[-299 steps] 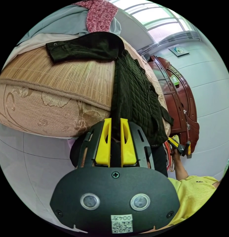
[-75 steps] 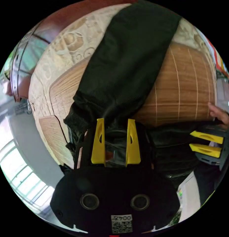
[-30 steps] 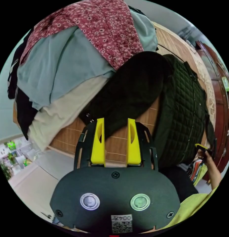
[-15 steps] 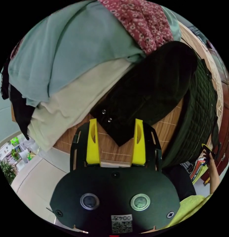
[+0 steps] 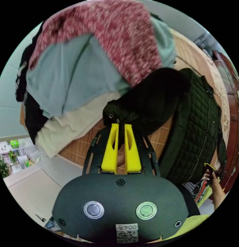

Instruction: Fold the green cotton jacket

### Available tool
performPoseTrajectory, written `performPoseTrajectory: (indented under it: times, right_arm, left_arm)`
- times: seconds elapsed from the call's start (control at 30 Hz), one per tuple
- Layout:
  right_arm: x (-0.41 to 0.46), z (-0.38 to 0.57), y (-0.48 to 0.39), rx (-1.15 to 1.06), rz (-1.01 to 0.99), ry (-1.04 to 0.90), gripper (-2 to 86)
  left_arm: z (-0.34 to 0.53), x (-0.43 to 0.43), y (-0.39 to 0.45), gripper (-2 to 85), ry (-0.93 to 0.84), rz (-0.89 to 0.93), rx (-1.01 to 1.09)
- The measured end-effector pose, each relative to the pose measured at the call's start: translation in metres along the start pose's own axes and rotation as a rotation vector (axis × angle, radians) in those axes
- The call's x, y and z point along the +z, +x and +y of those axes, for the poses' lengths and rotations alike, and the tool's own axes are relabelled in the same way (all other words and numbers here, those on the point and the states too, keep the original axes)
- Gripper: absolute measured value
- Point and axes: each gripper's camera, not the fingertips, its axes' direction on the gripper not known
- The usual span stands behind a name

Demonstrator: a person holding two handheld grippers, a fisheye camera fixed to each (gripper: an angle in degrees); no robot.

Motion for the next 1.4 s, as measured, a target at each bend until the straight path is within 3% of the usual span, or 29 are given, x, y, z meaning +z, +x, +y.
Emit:
performPoseTrajectory:
  times: [0.27, 0.37, 0.5, 0.57, 0.67, 0.8, 0.93, 1.03, 1.27, 1.4]
  right_arm:
    - [-0.009, 0.012, 0.006, -0.072, 0.002, 0.034, -0.3]
    - [-0.012, 0.020, 0.011, -0.063, -0.007, 0.068, -0.4]
    - [-0.017, 0.028, 0.020, -0.047, -0.033, 0.091, -0.4]
    - [-0.019, 0.030, 0.026, -0.043, -0.050, 0.091, -0.4]
    - [-0.024, 0.030, 0.034, -0.029, -0.069, 0.065, -0.4]
    - [-0.030, 0.031, 0.030, -0.080, -0.005, 0.039, -0.2]
    - [-0.037, 0.047, 0.042, -0.066, -0.019, 0.091, -0.2]
    - [-0.042, 0.051, 0.062, -0.009, -0.076, 0.060, -0.3]
    - [-0.052, 0.059, 0.109, 0.060, -0.251, 0.025, 3.7]
    - [-0.072, 0.083, 0.139, 0.073, -0.368, 0.094, 17.2]
  left_arm:
    - [0.009, -0.235, 0.090, 0.7, 0.761, -0.252, 0.410]
    - [0.014, -0.251, 0.117, 0.4, 0.916, -0.471, 0.608]
    - [0.012, -0.180, 0.130, 0.3, 0.844, -0.855, 0.815]
    - [0.000, -0.123, 0.116, 0.5, 0.670, -0.960, 0.857]
    - [-0.023, -0.072, 0.078, 1.2, 0.420, -1.015, 0.739]
    - [-0.025, -0.058, 0.025, 3.4, 0.328, -1.123, 0.506]
    - [0.001, -0.085, -0.025, 4.1, 0.262, -0.992, 0.330]
    - [0.032, -0.108, -0.023, 2.2, 0.287, -0.601, 0.303]
    - [0.086, -0.005, 0.161, 1.3, -0.012, -0.001, 0.642]
    - [0.091, 0.037, 0.262, 3.0, -0.093, 0.103, 0.799]
